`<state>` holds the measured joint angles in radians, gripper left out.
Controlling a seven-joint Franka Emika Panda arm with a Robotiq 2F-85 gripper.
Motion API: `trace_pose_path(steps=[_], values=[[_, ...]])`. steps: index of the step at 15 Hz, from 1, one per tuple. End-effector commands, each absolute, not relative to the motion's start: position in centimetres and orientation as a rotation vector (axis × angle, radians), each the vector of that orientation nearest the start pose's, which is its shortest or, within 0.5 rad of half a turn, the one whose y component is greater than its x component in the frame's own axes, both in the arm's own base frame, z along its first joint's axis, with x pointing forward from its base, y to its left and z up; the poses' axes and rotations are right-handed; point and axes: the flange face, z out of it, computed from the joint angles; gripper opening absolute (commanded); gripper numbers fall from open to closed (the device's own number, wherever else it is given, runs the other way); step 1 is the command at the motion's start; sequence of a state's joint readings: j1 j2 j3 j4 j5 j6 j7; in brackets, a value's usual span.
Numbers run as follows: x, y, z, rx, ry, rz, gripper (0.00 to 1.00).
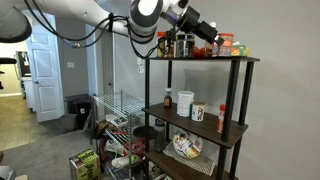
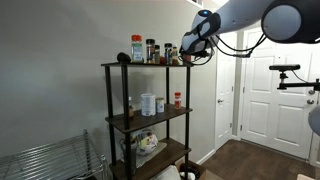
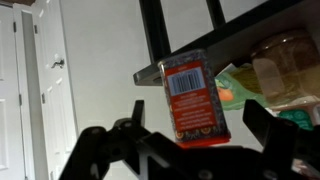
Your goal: Move the spice bottle to the top shelf
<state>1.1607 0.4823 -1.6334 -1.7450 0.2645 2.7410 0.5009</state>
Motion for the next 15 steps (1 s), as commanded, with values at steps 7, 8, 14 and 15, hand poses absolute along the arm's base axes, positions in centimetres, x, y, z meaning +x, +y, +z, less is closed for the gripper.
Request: trace_pose_path(steps=[7, 8, 14, 15], values=[[58.2, -13.5, 64.7, -2.59, 1.201, -1.672, 0.74], [57.9, -13.4, 64.6, -2.588, 1.199, -1.673, 0.68], [56.8, -12.8, 64.1, -2.588, 1.184, -1.675, 0.28], [56.7, -12.8, 64.1, -2.587, 1.18, -1.678, 0.2]])
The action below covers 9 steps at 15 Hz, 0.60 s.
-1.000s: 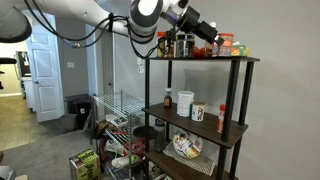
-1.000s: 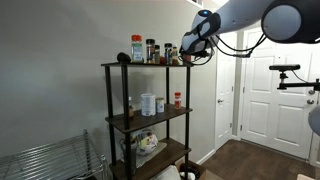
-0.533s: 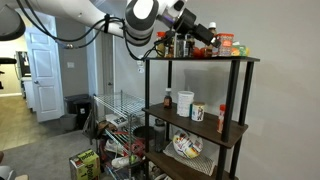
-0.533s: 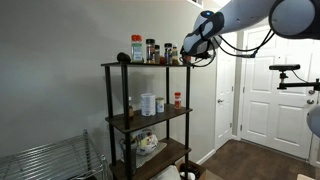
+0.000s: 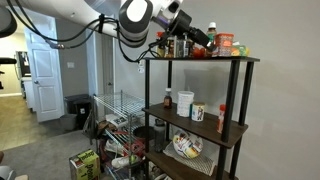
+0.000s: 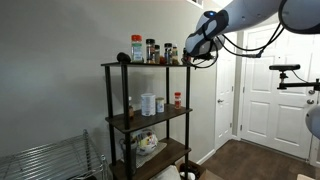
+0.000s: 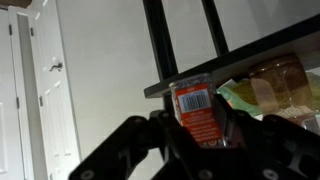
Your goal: Move the spice bottle to the top shelf
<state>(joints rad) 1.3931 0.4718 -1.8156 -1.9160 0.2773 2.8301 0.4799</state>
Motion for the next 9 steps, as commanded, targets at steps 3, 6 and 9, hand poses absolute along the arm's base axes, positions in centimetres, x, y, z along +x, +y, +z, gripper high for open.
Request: trace_pose_path(steps=[3, 6, 9], values=[[56.45, -12.46, 63.97, -2.583, 1.176, -1.678, 0.02], [56.46, -12.33, 63.93, -2.575, 1.181, -1.687, 0.0], [56.83, -12.35, 64.25, -2.567, 1.196, -1.686, 0.0]])
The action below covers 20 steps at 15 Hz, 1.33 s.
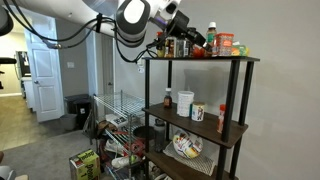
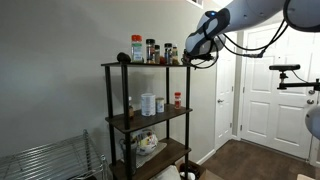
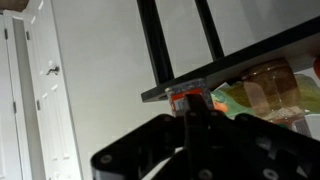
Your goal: Move the spice bottle to the top shelf
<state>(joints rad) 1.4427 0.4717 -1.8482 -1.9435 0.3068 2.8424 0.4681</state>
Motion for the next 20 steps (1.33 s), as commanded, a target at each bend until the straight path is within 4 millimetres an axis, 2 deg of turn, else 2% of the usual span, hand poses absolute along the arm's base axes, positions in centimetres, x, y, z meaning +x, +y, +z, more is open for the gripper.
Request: trace_pose_path(steps=[1, 7, 20], values=[[56.9, -12.4, 64.3, -2.567, 1.197, -1.688, 0.0], [58.0, -12.3, 64.9, -2.565, 1.205, -1.704, 0.0], [59.8, -12.6, 64.7, -2.573, 1.198, -1.717, 0.0]])
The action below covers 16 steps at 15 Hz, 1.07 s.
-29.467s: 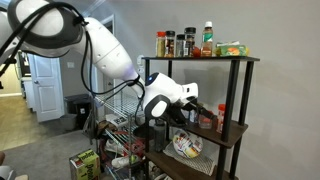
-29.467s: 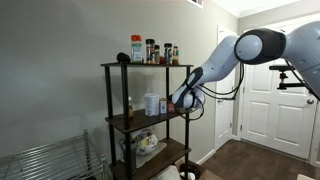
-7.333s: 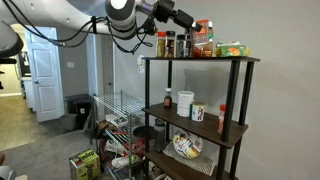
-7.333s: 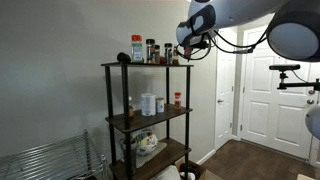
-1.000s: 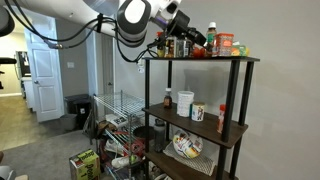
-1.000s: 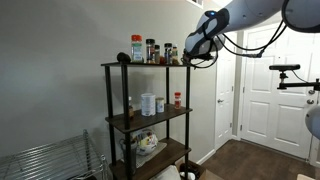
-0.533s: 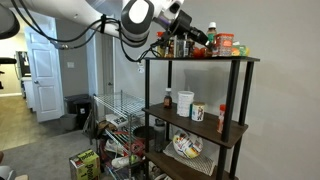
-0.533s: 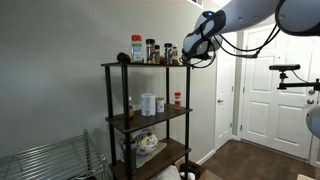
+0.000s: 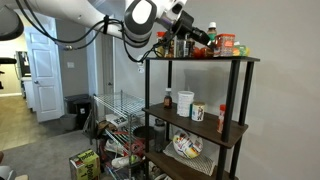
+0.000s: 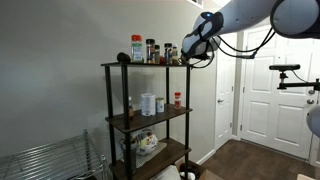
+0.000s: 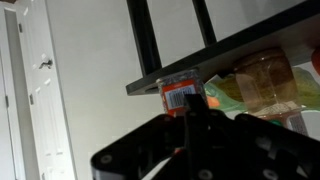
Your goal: Move the spice bottle to the top shelf
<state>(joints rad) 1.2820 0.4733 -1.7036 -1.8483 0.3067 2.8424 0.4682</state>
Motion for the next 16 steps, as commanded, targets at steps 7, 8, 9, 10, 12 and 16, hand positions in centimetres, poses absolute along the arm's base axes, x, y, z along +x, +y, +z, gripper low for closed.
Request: trace_pose_path(steps=[7, 8, 9, 10, 12, 16], values=[[60.3, -13.1, 64.3, -2.58, 1.207, -1.713, 0.0], [60.3, -13.2, 64.3, -2.58, 1.207, -1.714, 0.0], [60.3, -13.2, 64.3, -2.581, 1.207, -1.714, 0.0], [60.3, -13.2, 64.3, -2.581, 1.207, -1.713, 0.0], [60.1, -13.2, 64.2, -2.58, 1.2, -1.713, 0.0], [58.8, -13.5, 63.7, -2.571, 1.192, -1.718, 0.0]])
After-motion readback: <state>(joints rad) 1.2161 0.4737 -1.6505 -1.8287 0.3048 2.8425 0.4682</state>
